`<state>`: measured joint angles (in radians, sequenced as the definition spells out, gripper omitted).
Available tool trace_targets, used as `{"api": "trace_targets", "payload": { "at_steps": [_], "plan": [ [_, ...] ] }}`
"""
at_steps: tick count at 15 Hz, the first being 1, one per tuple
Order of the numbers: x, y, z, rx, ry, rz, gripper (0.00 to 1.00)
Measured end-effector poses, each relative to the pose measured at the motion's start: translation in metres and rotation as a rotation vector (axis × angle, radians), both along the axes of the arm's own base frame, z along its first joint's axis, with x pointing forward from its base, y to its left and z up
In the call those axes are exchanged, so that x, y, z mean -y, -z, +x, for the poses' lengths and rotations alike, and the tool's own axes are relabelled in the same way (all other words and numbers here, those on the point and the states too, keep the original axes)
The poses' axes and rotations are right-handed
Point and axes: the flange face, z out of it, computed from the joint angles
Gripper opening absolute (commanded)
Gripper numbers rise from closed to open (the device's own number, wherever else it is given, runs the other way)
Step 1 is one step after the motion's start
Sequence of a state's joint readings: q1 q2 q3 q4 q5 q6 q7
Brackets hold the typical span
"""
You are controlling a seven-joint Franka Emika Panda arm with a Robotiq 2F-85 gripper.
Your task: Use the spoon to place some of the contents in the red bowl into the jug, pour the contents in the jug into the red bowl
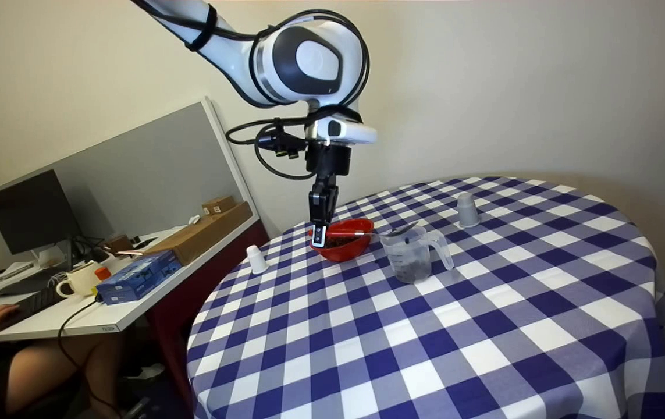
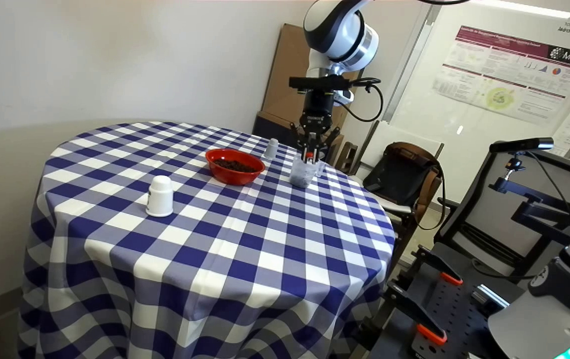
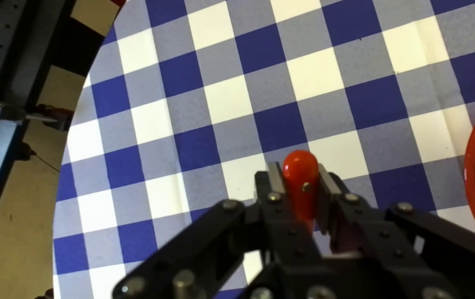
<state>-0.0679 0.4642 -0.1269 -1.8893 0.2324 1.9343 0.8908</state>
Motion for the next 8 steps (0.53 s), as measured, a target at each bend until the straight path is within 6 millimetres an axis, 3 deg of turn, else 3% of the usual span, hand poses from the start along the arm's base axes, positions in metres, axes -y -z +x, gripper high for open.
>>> {"api": "trace_targets", "payload": {
  "at_steps": [8],
  "plan": [
    [0.0033,-0.0055,0.0062,-0.023,-0.039,-0.074,0.09]
  ]
}}
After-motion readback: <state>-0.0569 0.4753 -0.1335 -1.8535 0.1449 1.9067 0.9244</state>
